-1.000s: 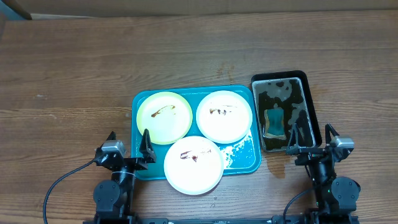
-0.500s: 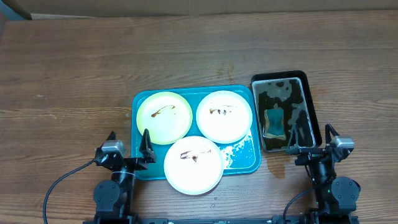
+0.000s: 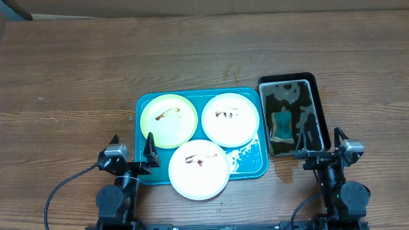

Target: Clean dirty plates on tray and stack at the side

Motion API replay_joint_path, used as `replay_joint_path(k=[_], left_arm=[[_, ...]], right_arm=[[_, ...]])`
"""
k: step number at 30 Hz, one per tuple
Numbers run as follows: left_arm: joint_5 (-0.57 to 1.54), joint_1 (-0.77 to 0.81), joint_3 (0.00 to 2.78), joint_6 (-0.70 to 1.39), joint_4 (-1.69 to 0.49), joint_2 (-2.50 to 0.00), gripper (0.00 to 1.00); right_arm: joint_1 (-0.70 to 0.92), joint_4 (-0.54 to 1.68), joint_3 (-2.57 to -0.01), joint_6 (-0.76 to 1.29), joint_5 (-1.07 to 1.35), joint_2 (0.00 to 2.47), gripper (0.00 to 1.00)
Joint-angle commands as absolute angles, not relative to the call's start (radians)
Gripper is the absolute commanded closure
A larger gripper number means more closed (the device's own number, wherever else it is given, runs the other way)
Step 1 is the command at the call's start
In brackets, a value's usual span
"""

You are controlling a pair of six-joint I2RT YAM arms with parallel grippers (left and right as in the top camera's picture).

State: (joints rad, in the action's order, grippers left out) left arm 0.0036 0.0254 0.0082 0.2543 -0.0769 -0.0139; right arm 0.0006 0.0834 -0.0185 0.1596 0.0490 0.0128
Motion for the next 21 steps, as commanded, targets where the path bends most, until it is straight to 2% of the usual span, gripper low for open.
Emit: replay_joint_path(k=[1,21], left_arm=[[-0.007,0.020,0.005,0.239,-0.078,-0.004,0.00],[0.013,0.020,0.005,0.239,-0.078,-0.004,0.00]], right_arm=[[-0.002,0.081,-0.008,0.156,0.054,0.003,0.00],[-0.001,0.081,-0.008,0.161,0.059,0.003,0.00]])
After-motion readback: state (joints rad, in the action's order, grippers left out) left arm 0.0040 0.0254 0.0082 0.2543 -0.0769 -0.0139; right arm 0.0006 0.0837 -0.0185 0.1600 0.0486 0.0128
